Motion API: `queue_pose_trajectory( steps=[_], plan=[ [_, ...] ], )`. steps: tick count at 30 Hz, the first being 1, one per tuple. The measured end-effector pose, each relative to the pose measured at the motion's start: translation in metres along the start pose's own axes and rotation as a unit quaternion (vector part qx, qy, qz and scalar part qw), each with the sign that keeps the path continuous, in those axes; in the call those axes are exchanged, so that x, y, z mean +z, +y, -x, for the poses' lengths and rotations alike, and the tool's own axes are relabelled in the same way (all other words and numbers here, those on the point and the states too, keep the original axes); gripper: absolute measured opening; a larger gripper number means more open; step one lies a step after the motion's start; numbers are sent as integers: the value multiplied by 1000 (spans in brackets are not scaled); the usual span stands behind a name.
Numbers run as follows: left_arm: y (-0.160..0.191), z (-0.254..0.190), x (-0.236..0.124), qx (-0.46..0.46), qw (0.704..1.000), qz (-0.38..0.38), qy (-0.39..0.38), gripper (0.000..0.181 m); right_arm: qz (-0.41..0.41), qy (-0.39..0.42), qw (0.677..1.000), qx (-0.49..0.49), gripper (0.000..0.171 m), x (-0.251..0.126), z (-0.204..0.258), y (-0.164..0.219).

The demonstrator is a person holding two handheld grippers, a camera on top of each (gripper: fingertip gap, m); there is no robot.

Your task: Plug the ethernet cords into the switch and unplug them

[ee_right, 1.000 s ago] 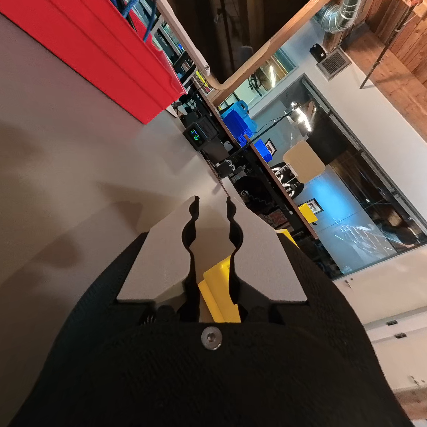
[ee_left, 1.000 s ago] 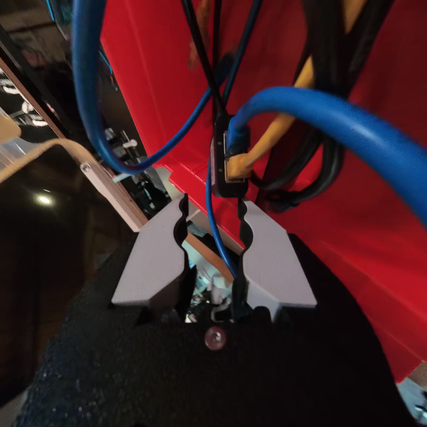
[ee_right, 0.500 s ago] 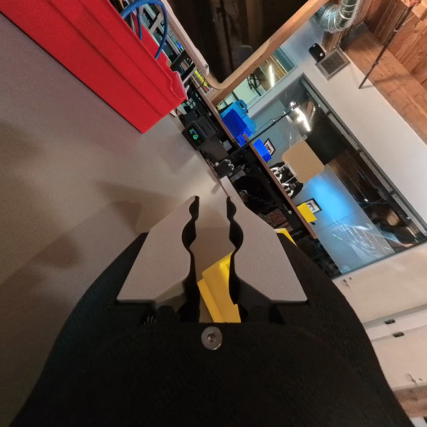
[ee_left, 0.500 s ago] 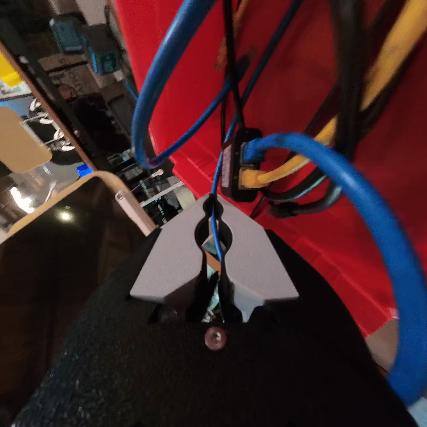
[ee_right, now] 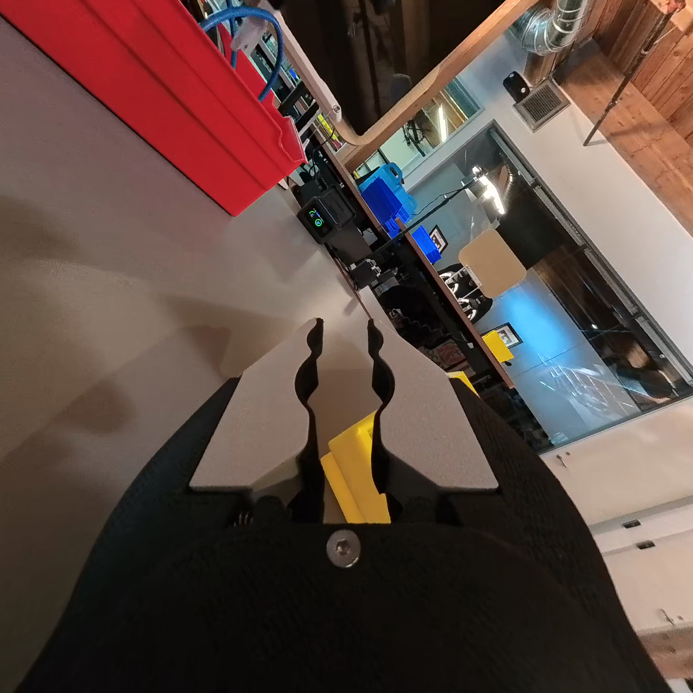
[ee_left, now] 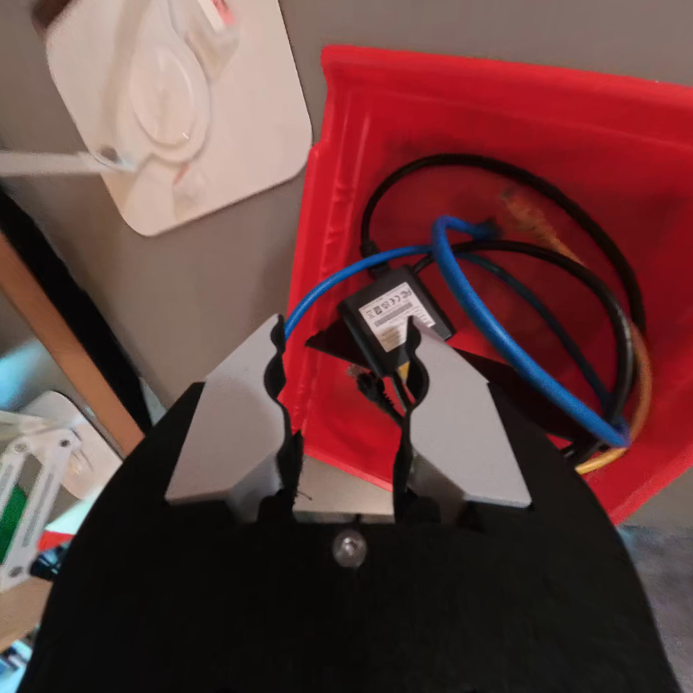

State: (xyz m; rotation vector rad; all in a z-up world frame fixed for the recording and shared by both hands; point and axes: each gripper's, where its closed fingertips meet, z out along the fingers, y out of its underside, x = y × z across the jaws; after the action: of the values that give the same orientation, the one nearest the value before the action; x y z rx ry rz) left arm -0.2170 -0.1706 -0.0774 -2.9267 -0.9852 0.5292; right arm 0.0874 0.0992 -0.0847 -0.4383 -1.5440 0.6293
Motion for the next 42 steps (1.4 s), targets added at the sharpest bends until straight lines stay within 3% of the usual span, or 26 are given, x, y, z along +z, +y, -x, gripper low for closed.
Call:
queue_pose_trajectory(
  steps=[4,12,15,18,21,25,31,42],
  plan=[
    [6,-15,13,-45,995,77,41,87,0,2,1000,3,22,0,-2,1],
    [12,-11,13,-51,985,160,-41,84,-2,2,1000,2,22,1,-2,0],
    [19,-21,6,-56,977,202,-30,82,-1,3,1000,0,22,1,-2,0],
    [8,-36,-5,-68,981,182,24,78,-3,4,1000,0,22,1,-3,-1],
    [12,-30,-6,-75,977,201,10,82,-2,2,1000,-1,23,2,-1,-2],
    [21,-25,7,-80,972,221,-1,88,-1,0,1000,-8,23,2,1,-3],
    [17,-32,31,-91,977,193,30,75,1,-2,1000,-9,23,4,2,-2],
    [35,-23,50,-39,975,218,-18,74,4,-6,1000,-12,23,4,6,-2]
  ],
)
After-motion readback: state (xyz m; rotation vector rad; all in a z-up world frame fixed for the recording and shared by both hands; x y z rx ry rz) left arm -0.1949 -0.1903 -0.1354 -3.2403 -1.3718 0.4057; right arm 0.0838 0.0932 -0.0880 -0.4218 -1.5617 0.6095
